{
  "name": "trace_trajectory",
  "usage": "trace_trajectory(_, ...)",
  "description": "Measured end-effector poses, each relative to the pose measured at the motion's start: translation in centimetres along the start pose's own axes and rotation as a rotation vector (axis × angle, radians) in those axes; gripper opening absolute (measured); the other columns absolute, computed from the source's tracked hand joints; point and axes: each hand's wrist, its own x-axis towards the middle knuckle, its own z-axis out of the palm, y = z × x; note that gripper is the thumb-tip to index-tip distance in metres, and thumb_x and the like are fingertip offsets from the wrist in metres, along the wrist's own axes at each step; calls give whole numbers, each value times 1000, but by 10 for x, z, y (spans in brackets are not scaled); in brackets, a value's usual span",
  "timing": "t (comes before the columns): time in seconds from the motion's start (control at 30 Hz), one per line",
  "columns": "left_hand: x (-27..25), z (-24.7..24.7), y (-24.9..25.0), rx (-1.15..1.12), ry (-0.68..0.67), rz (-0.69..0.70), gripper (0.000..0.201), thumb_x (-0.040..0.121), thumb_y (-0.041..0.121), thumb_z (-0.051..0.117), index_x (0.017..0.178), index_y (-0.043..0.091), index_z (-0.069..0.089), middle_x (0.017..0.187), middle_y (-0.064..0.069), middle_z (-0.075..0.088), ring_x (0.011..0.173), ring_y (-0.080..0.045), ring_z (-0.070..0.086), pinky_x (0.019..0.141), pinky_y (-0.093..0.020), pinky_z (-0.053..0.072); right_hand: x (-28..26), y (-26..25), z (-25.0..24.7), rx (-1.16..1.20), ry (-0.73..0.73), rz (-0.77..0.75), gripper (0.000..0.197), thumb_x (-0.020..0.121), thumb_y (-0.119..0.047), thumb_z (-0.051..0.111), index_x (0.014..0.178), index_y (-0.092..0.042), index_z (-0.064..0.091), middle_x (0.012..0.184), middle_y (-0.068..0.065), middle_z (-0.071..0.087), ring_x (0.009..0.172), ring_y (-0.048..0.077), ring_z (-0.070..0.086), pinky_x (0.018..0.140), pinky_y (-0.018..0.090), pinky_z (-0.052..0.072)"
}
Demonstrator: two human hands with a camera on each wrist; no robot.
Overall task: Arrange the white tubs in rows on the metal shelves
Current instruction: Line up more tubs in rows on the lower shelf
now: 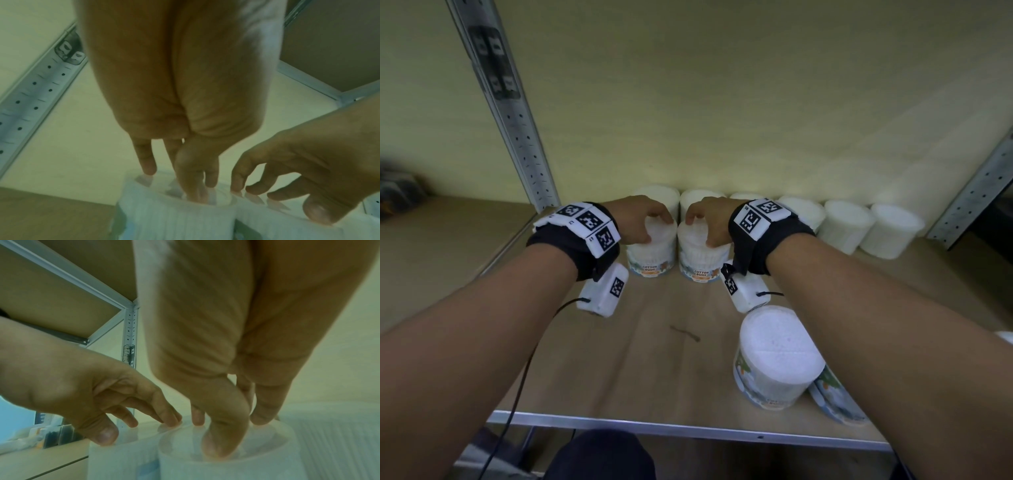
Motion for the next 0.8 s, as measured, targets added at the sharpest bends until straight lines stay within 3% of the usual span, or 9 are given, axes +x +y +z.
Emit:
trace_trajectory(0.23,-2,-2,-6,-62,-29,63,59,85,-3,60,138,19,48,147,2,43,137,-16,37,104,-23,30,2,0,-1,-2,-11,-4,62,82,-3,64,139,-18,43,144,7,41,129,25,46,97,29,40)
trace_trajectory(0.43,-2,-1,-8,-84,-18,75,59,83,-3,62,137,17,49,146,1,45,136,-16,38,104,-20,29,1,-2,0,-22,11,-7,61,81,-4,65,137,-18,45,141,7,45,124,26,51,91,29,43)
trace_trajectory(0.6,-7,-1,-7,-70,-23,82,58,83,-2,63,135,21,52,145,4,46,135,-15,40,100,-19,31,-4,-7,-5,-88,-17,-45,63,80,-12,72,136,-15,44,142,7,44,124,24,50,81,21,33)
trace_trajectory(0.8,-26,0,-1,-53,-36,81,59,81,0,66,135,20,52,144,2,48,133,-15,42,97,-17,32,-21,-20,-6,-147,-63,-72,64,79,-18,74,135,-13,44,141,8,45,124,26,51,93,28,41)
